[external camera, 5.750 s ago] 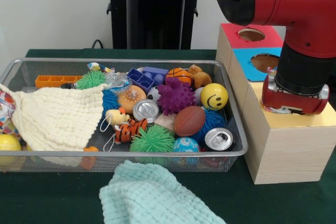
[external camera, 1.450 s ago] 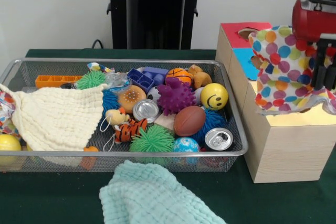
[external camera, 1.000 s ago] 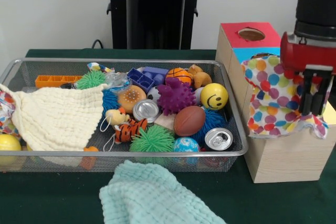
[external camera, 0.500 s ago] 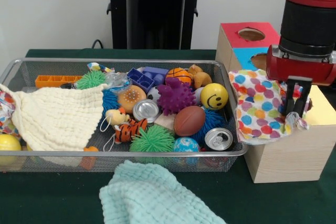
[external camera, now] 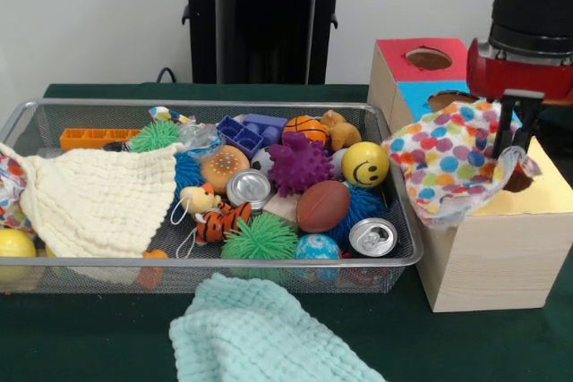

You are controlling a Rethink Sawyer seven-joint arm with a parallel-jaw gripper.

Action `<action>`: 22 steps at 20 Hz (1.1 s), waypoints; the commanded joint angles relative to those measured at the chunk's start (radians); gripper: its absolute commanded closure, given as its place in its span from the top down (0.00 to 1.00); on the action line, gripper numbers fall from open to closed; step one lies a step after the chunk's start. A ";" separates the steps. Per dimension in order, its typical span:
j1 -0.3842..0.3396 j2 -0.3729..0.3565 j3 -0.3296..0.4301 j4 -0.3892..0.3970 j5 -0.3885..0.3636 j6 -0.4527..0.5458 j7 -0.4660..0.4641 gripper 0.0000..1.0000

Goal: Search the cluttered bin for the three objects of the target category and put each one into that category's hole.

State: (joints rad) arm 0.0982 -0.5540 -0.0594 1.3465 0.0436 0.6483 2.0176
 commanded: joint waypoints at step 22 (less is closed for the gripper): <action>-0.055 0.149 0.096 0.098 0.043 -0.106 0.101 0.00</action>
State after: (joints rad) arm 0.0956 -0.4900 -0.0467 1.3476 0.0787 0.6055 2.0176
